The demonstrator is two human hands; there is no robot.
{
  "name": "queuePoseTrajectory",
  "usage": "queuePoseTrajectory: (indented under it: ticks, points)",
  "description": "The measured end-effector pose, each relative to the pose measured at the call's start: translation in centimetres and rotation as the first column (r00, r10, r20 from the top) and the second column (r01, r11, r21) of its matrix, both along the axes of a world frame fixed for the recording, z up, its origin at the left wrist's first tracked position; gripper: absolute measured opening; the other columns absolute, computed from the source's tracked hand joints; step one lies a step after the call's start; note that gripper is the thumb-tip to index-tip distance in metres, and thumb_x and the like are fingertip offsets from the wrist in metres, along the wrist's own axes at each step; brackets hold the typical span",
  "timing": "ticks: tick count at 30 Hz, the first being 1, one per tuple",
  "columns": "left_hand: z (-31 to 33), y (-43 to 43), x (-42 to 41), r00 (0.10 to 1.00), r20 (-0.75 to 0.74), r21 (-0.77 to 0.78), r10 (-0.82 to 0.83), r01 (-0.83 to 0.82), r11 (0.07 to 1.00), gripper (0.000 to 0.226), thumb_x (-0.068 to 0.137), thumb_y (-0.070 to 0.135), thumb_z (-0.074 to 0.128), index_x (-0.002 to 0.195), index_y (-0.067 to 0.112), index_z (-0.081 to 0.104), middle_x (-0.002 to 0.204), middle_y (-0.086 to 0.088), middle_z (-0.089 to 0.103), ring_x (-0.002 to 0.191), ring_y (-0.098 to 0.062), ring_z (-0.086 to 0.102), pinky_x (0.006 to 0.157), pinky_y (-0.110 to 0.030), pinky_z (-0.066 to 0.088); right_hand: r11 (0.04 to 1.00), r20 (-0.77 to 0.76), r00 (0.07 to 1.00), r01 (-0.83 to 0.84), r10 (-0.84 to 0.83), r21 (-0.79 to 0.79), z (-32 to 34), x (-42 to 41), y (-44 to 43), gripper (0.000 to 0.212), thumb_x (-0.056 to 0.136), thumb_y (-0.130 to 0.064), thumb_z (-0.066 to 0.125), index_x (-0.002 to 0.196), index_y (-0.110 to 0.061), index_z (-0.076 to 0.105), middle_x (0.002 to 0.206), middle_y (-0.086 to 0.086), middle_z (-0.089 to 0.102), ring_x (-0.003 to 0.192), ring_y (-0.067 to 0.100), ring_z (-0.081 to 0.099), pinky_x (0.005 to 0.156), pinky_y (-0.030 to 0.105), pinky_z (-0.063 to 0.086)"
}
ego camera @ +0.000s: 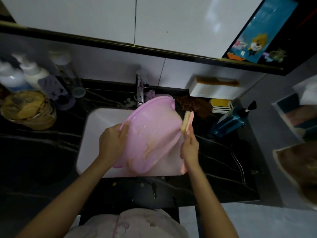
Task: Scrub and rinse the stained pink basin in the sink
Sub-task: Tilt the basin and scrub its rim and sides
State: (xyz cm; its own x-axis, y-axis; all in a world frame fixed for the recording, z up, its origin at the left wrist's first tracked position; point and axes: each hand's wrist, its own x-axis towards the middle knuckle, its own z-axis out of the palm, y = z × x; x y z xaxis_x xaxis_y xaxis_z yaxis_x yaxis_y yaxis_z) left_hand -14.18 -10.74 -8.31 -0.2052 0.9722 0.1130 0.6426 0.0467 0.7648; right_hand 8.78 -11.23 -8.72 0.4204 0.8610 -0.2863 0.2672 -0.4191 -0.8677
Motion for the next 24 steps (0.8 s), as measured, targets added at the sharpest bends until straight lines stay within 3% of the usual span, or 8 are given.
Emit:
queuePoseTrajectory:
  ticks: [5, 8, 10, 11, 14, 19, 22, 24]
  points:
    - [-0.1, 0.4, -0.3, 0.998, 0.054, -0.004, 0.015, -0.014, 1.0, 0.05, 0.092, 0.049, 0.031, 0.051, 0.021, 0.03, 0.047, 0.002, 0.037, 0.048, -0.02, 0.037, 0.047, -0.029, 0.024, 0.93, 0.159, 0.926, -0.311, 0.343, -0.197, 5.1, 2.2, 3.3, 0.043, 0.1, -0.04, 0.036, 0.139, -0.027, 0.045, 0.098, 0.005, 0.067, 0.078, 0.016, 0.061, 0.062, 0.029, 0.049]
    - [0.0, 0.6, -0.2, 1.0, 0.025, 0.006, 0.015, -0.016, 1.0, 0.048, 0.091, 0.048, 0.031, 0.051, 0.023, 0.031, 0.047, 0.004, 0.038, 0.049, -0.022, 0.038, 0.048, -0.029, 0.022, 0.751, 0.412, 0.633, -0.605, 0.655, -0.265, 8.3, 0.8, 2.4, 0.044, 0.098, -0.043, 0.038, 0.142, -0.035, 0.035, 0.111, 0.001, 0.066, 0.081, 0.013, 0.061, 0.07, 0.03, 0.05]
    - [0.0, 0.7, 0.1, 1.0, -0.005, 0.008, -0.007, 0.007, 1.0, 0.048, 0.091, 0.05, 0.03, 0.051, 0.023, 0.031, 0.048, 0.004, 0.039, 0.051, -0.024, 0.04, 0.049, -0.03, 0.022, 0.698, 0.529, 0.487, -0.635, 0.695, -0.331, 9.3, 0.6, 2.7, 0.044, 0.099, -0.041, 0.036, 0.142, -0.036, 0.034, 0.115, 0.004, 0.065, 0.092, 0.02, 0.063, 0.08, 0.039, 0.052]
    - [0.1, 0.8, 0.2, 1.0, -0.008, 0.007, -0.018, 0.018, 1.0, 0.048, 0.09, 0.051, 0.03, 0.051, 0.023, 0.032, 0.048, 0.004, 0.04, 0.051, -0.023, 0.04, 0.049, -0.03, 0.023, 0.727, 0.551, 0.493, -0.581, 0.673, -0.367, 9.6, 0.9, 3.7, 0.043, 0.1, -0.04, 0.034, 0.142, -0.034, 0.036, 0.112, 0.007, 0.066, 0.094, 0.023, 0.063, 0.081, 0.04, 0.052]
    - [0.3, 0.9, 0.9, 0.999, -0.014, 0.017, -0.043, 0.043, 0.999, 0.047, 0.09, 0.051, 0.029, 0.051, 0.025, 0.031, 0.047, 0.006, 0.039, 0.047, -0.017, 0.038, 0.047, -0.025, 0.023, 0.788, 0.433, 0.668, -0.425, 0.605, -0.446, 10.8, 0.8, 5.7, 0.042, 0.102, -0.033, 0.031, 0.135, -0.016, 0.048, 0.104, 0.012, 0.063, 0.089, 0.025, 0.06, 0.078, 0.035, 0.048]
    - [0.6, 0.6, 1.6, 0.999, -0.021, 0.0, -0.027, 0.027, 1.0, 0.046, 0.09, 0.051, 0.03, 0.054, 0.023, 0.035, 0.048, 0.002, 0.04, 0.051, -0.026, 0.042, 0.051, -0.03, 0.026, 0.697, 0.512, 0.476, -0.544, 0.715, -0.468, 11.5, -2.3, 4.3, 0.038, 0.1, -0.027, 0.03, 0.133, -0.014, 0.043, 0.107, 0.015, 0.061, 0.094, 0.029, 0.059, 0.075, 0.035, 0.045]
    - [0.7, 0.8, 2.5, 0.997, -0.066, 0.012, -0.051, 0.052, 0.999, 0.057, 0.086, 0.061, 0.02, 0.058, 0.016, 0.043, 0.05, -0.002, 0.045, 0.051, -0.026, 0.043, 0.052, -0.03, 0.028, 0.745, 0.508, 0.556, -0.381, 0.658, -0.548, 11.0, -1.1, 7.0, 0.034, 0.099, -0.021, 0.03, 0.12, -0.006, 0.052, 0.108, 0.016, 0.061, 0.082, 0.025, 0.053, 0.067, 0.03, 0.039]
    - [0.6, 1.0, 2.7, 0.996, -0.077, 0.014, -0.054, 0.055, 0.998, 0.058, 0.085, 0.061, 0.019, 0.057, 0.017, 0.043, 0.051, -0.002, 0.047, 0.051, -0.026, 0.045, 0.052, -0.03, 0.029, 0.751, 0.506, 0.563, -0.396, 0.653, -0.528, 11.1, -2.0, 6.6, 0.031, 0.099, -0.019, 0.031, 0.116, -0.005, 0.053, 0.108, 0.016, 0.061, 0.084, 0.026, 0.056, 0.062, 0.028, 0.036]
